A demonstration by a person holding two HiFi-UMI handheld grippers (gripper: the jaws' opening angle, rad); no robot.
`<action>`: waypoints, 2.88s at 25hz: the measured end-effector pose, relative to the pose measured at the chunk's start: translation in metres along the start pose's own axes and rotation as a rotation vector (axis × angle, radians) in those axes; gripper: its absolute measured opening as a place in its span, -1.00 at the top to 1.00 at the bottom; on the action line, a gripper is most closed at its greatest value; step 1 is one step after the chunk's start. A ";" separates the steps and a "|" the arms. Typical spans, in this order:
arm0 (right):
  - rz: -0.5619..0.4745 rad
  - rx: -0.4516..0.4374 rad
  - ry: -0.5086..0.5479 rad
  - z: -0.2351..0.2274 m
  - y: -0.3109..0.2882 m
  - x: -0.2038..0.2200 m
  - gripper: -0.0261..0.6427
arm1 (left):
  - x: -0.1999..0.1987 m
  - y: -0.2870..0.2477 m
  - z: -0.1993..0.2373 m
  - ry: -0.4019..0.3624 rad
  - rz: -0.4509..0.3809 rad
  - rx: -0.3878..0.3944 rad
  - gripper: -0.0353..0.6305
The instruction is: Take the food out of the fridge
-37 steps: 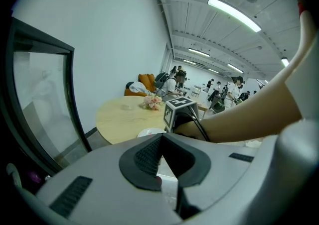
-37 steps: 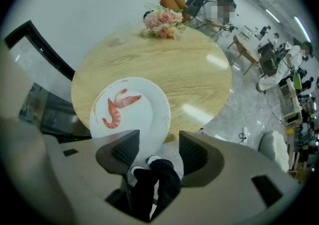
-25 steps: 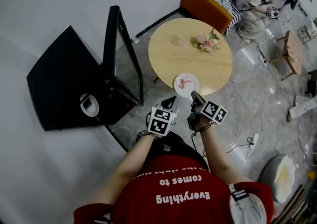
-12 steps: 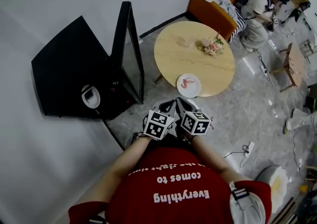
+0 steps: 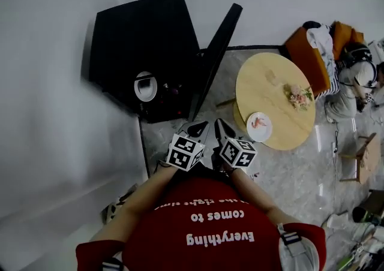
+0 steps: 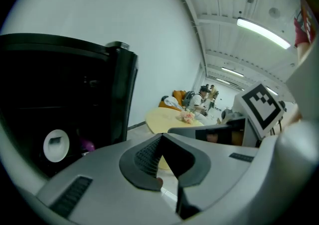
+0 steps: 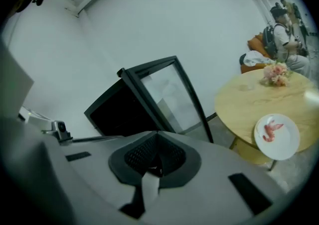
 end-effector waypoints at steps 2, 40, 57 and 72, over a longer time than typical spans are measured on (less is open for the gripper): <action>0.035 -0.076 0.028 0.020 -0.018 0.001 0.89 | 0.000 0.018 0.019 0.054 -0.042 -0.066 0.88; 0.356 -0.189 -0.672 0.133 -0.303 0.133 0.45 | 0.051 0.105 0.211 0.258 -0.112 -0.397 0.88; 0.439 -0.114 -0.752 0.131 -0.363 0.154 0.69 | 0.060 0.112 0.252 0.323 -0.088 -0.438 0.88; 0.483 -0.169 -0.759 0.127 -0.337 0.149 0.83 | 0.046 0.104 0.252 0.309 -0.086 -0.436 0.88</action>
Point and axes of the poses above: the fingertips, and each gripper's own axes: y backward along the fingers, z to its left, x out of its underside, the point moved 6 cm from there along y, backward along the fingers, and after that the axes turned 11 degrees about y, right-handed, at the moved point
